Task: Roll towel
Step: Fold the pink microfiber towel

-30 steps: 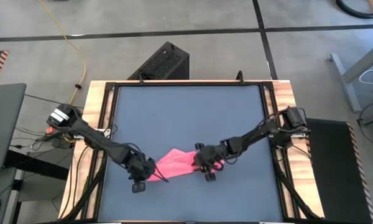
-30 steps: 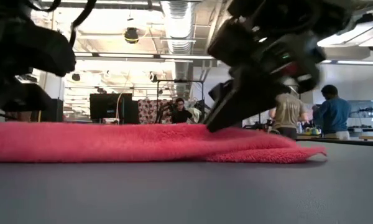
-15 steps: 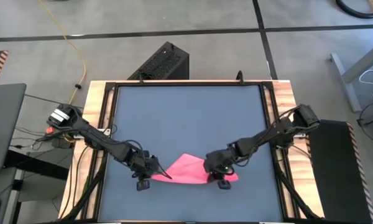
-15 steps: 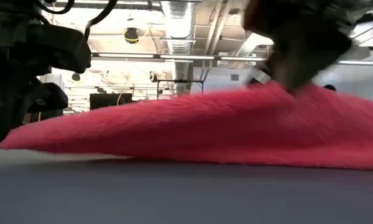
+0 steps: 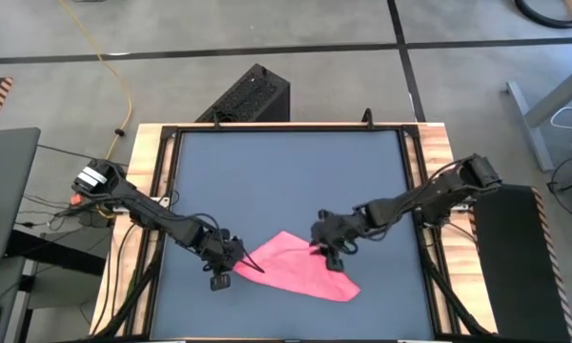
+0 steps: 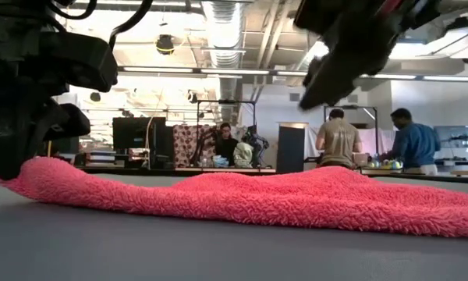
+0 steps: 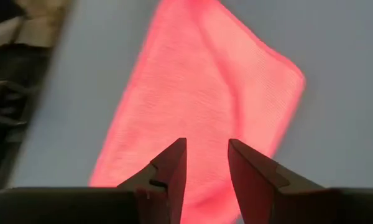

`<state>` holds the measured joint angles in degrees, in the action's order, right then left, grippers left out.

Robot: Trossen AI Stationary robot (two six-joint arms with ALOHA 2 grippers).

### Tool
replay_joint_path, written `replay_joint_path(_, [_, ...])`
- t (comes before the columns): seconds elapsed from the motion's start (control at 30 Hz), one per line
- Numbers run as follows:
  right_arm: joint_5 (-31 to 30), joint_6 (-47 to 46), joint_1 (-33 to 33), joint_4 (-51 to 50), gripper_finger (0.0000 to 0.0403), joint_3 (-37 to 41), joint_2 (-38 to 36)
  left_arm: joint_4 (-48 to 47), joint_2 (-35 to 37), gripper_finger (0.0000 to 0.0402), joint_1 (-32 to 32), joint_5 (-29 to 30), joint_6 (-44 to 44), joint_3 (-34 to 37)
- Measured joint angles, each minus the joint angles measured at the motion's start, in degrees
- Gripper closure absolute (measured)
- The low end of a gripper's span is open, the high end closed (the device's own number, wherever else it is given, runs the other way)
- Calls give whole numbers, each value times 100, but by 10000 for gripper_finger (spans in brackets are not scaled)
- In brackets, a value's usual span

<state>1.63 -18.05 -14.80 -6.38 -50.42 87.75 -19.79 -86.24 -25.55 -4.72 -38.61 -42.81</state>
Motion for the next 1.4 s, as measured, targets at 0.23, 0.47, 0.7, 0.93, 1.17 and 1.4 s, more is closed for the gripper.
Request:
replay_joint_path(0.23, [464, -999, 334, 47, 255, 8, 774, 5, 0, 401, -1, 159, 34, 0])
replay_joint_path(0.47, [621, -1789, 199, 166, 255, 10, 1009, -4, 0, 401, -1, 137, 149, 2])
replay_joint_path(0.7, [571, -1762, -31, 311, 298, 8, 1007, 5, 0, 401, -1, 241, 291, 2])
replay_joint_path(0.93, [560, -1315, -125, 858, 385, 8, 812, 199, 40, 401, -1, 259, 496, 2])
replay_joint_path(1.17, [272, -215, 128, -86, 389, 8, -577, 237, 915, 401, 112, 259, 727, 2])
replay_joint_path(1.4, [-312, 1353, 1198, -409, 389, 6, -1860, -323, 2438, 401, 840, 1335, 1664, -501])
